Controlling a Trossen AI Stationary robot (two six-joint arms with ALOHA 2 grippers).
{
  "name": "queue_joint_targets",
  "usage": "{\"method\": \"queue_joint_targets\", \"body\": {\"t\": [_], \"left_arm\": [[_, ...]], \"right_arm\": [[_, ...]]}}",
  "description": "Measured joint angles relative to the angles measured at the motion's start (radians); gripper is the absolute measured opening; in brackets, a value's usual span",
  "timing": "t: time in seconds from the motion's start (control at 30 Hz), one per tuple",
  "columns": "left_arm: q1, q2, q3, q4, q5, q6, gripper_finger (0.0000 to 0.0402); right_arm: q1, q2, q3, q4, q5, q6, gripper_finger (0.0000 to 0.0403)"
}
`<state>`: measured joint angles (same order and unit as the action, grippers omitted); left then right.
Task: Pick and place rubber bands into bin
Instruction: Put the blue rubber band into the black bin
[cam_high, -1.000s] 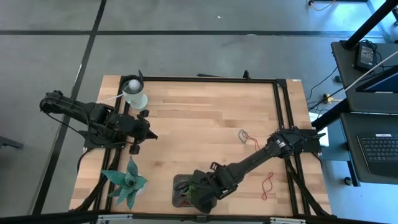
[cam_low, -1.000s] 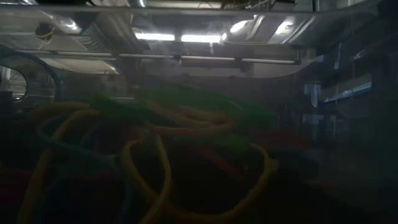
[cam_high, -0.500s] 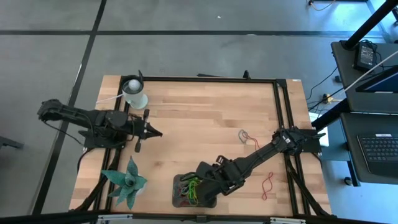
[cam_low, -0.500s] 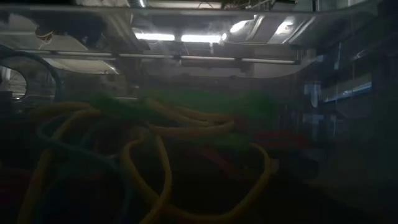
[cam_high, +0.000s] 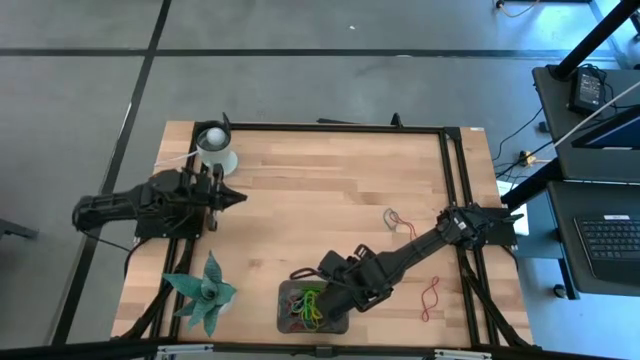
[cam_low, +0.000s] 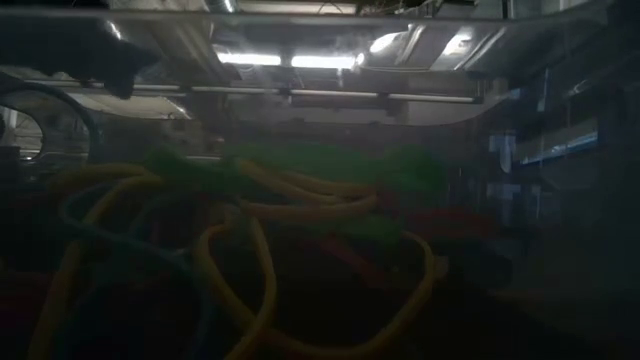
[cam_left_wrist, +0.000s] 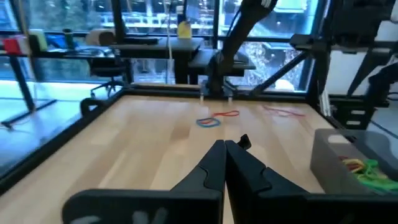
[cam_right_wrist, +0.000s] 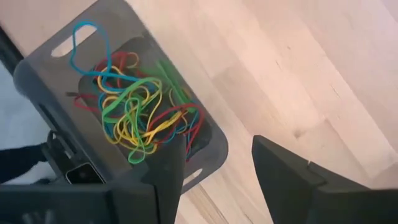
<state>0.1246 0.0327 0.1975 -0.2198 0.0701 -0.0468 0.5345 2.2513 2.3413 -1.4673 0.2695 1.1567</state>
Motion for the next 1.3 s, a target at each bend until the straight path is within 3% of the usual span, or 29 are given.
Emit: {"method": "queue_joint_targets", "body": {"t": [0.13, 0.47, 0.63, 0.83, 1.13, 1.3], "left_arm": [[0.000, -0.032, -0.039, -0.039, -0.072, -0.006, 0.0002], [-0.019, -0.031, -0.189, 0.247, -0.022, 0.046, 0.0001], [-0.045, -0.027, -0.190, 0.237, -0.050, 0.117, 0.0001], [-0.046, -0.026, -0.190, 0.236, -0.048, -0.029, 0.0001], [-0.045, -0.022, -0.190, 0.238, -0.050, -0.089, 0.0001], [-0.045, -0.023, -0.190, 0.239, -0.051, -0.089, 0.0001]], "right_arm": [[0.000, 0.000, 0.000, -0.001, 0.000, 0.018, 0.0188], [0.003, 0.000, 0.000, -0.034, 0.000, 0.054, 0.0188], [0.020, -0.003, 0.000, -0.060, 0.000, 0.078, 0.0188], [0.029, -0.024, 0.000, -0.081, -0.012, 0.118, 0.0184], [0.028, -0.046, -0.020, -0.103, 0.009, 0.192, 0.0104], [0.028, -0.057, -0.101, -0.105, 0.024, 0.231, 0.0042]]}}
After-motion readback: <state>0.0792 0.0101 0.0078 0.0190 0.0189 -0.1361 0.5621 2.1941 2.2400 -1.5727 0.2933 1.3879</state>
